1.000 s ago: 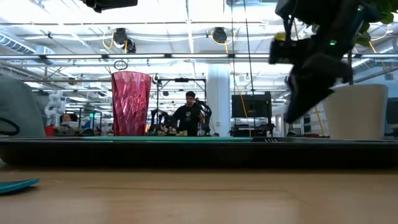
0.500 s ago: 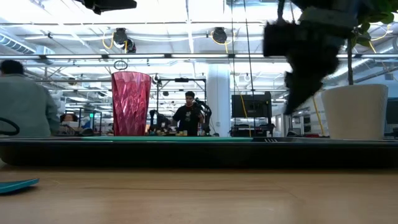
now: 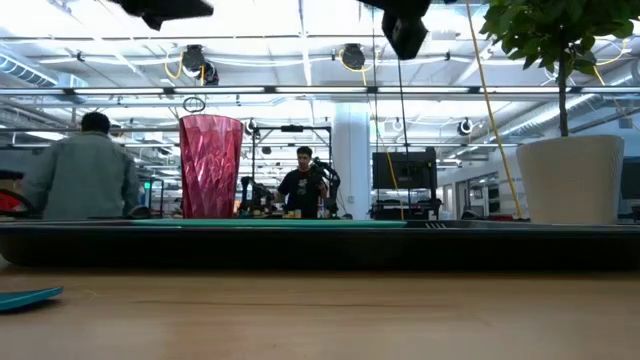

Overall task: Pick and place plate/cup/fork/spoon on tray
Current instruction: Put the blue spoon to the right side of the orange fork on the black serving tray

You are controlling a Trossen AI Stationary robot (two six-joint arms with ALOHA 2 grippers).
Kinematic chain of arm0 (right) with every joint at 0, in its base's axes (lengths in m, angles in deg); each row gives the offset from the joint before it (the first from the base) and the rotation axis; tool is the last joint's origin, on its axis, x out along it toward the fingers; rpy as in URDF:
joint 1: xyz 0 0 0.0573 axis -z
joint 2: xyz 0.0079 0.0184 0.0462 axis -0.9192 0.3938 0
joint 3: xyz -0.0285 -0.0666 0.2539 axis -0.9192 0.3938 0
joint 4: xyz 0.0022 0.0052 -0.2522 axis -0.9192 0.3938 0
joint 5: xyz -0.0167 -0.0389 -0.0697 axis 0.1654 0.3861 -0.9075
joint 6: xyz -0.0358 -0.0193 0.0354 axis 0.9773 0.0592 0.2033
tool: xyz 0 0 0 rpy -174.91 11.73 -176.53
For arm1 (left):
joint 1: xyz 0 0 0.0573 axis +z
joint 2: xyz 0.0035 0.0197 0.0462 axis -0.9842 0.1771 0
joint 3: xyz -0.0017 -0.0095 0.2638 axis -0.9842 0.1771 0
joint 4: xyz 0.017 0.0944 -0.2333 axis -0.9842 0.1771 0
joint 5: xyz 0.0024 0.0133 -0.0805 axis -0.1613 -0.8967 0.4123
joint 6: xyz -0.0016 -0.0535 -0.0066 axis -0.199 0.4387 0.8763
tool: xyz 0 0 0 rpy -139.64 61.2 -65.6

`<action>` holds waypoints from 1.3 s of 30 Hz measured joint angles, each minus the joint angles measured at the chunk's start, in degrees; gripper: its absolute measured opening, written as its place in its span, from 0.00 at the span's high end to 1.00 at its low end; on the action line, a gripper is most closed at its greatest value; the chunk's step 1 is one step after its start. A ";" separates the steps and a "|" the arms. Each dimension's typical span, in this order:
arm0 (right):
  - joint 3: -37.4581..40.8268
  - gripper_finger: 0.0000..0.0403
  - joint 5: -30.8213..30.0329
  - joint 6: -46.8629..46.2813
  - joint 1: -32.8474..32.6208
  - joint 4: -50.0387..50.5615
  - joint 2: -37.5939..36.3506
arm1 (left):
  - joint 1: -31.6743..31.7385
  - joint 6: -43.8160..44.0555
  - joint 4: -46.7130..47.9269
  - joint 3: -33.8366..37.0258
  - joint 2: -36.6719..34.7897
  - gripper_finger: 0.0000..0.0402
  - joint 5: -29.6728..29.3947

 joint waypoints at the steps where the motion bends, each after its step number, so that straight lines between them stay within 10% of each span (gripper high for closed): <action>1: -1.92 0.77 -1.09 0.75 -1.02 2.45 0.75 | -0.12 1.24 1.64 0.00 0.00 0.98 -1.32; 11: -38.44 0.77 -6.67 4.57 -8.89 37.49 21.51 | -0.86 9.55 7.60 0.00 0.00 0.98 -3.81; 21: -63.65 0.77 -5.03 5.71 -9.56 46.02 43.48 | -4.77 15.92 17.50 0.00 -0.02 0.98 0.89; 39: -67.87 0.77 -4.96 6.43 -8.45 41.59 57.56 | -7.25 20.97 24.77 0.00 0.00 0.98 0.41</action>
